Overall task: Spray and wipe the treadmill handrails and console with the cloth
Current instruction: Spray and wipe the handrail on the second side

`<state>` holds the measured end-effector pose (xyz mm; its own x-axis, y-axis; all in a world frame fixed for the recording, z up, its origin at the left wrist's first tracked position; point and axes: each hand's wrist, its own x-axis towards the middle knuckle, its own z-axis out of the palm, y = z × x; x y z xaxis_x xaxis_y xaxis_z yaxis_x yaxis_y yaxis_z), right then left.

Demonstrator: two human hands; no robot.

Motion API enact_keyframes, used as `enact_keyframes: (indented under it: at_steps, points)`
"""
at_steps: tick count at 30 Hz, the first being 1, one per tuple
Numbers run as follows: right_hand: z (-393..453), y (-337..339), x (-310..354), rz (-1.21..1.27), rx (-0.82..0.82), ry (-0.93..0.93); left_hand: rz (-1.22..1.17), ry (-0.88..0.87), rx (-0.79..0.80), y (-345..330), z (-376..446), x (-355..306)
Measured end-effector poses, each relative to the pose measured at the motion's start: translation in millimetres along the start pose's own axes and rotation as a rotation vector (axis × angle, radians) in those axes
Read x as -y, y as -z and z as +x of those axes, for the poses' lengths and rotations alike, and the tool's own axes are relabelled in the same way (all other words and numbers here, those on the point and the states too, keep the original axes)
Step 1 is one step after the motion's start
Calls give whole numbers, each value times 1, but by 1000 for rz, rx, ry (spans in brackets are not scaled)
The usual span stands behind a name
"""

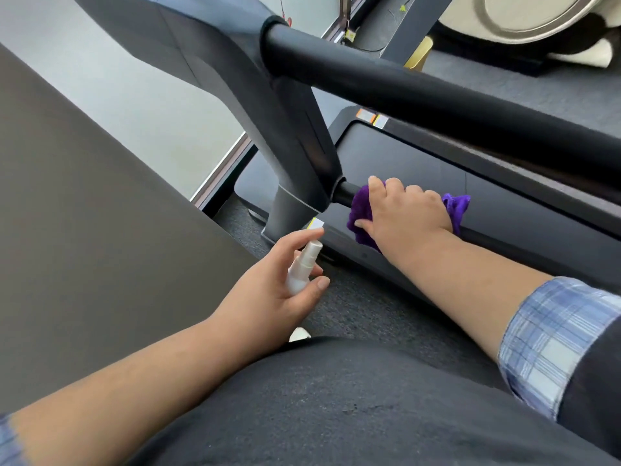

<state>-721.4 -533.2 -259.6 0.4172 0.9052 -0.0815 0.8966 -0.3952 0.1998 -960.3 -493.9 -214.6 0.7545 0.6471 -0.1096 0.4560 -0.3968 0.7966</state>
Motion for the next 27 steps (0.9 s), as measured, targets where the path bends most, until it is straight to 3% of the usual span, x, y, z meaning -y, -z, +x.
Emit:
enact_keyframes:
  at_steps: [5, 10, 17, 27]
  points:
    - [29, 4, 29, 48, 8, -15, 12, -16, 61, 12, 7, 14]
    - [17, 8, 11, 195, 25, -48, 15, -96, 160, 4, 20, -2]
    - [-57, 9, -60, 220, 62, -154, -8, -223, 306, -43, 31, -44]
    - [-149, 5, -144, 181, 68, -260, -6, -313, 335, -96, 24, -93]
